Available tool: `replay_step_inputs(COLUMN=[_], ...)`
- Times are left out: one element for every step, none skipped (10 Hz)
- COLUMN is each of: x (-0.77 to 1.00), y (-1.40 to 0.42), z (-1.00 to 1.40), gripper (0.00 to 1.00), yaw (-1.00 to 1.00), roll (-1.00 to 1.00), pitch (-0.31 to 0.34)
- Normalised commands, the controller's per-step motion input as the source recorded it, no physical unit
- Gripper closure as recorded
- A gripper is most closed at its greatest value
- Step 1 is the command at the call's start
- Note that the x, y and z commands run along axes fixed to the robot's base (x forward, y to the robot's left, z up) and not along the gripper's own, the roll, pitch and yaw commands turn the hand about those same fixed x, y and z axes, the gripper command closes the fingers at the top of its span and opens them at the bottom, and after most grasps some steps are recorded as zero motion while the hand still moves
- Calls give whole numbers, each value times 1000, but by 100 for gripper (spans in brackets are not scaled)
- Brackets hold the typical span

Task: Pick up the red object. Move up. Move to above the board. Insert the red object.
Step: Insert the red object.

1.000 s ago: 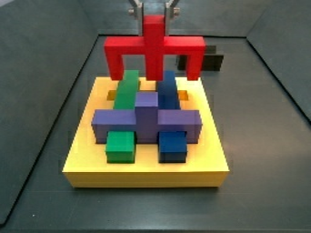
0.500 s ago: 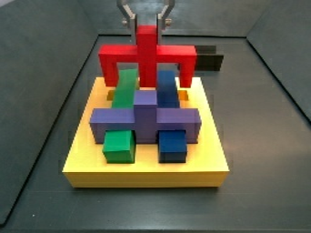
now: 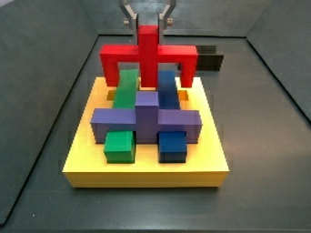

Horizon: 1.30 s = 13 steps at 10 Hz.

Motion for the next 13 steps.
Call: replay_step_inputs(x=[77,94,0,0,31,60,40,0,-3,-54,-54,-43,-20], y=[0,0,0,-63,-74,-49,-26,0,0,26,17,11,0], z=[-134,-117,0,129,109,114,86,60,0,-74,-77,-69,-34], gripper=[100,100,100,100,100,100,100,100,100,100,100,100,100], yaw=[0,0,0,46,40,23,11,0,0,0,0,0,0], roll=[-29,-26,-6,0,0,0,0,0,-33,-24,-30,-24,-30], pitch=[-9,0,0,3,10,21,9,0,-14,-57,-64,-59,-46])
